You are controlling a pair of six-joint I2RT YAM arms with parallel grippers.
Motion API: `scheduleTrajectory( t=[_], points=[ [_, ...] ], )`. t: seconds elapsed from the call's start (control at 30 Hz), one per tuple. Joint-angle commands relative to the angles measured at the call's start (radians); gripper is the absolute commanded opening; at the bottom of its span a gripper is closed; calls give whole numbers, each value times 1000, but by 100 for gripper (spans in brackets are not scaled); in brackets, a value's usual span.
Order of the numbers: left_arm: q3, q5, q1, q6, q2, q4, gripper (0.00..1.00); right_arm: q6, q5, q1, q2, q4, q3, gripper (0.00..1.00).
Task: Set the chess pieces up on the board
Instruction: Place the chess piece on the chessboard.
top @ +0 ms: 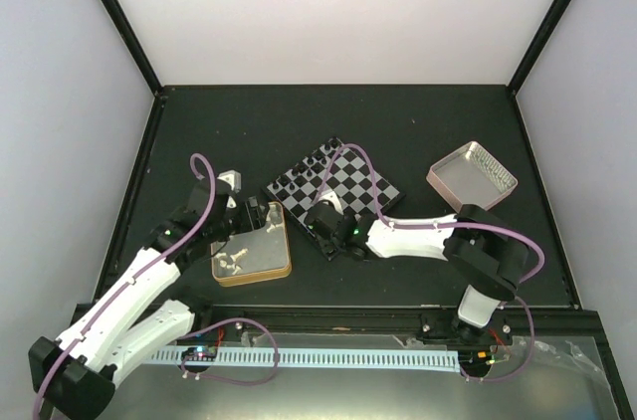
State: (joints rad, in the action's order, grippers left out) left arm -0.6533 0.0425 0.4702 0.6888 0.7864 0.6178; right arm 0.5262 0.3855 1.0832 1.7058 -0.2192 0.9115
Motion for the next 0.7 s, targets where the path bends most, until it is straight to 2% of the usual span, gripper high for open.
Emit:
scheduleTrajectory(
  t=[0.0, 0.2, 0.47, 0.67],
  points=[
    [17, 49, -20, -3, -5, -36, 70, 32, 98, 1, 5, 36, 20, 5],
    [27, 70, -32, -4, -9, -38, 70, 31, 101, 1, 28, 44, 25, 10],
    [37, 88, -41, -9, -6, -43, 70, 52, 76, 0, 0, 22, 26, 26],
    [37, 93, -44, -9, -5, -46, 70, 63, 32, -16, -60, -18, 50, 30]
  ],
)
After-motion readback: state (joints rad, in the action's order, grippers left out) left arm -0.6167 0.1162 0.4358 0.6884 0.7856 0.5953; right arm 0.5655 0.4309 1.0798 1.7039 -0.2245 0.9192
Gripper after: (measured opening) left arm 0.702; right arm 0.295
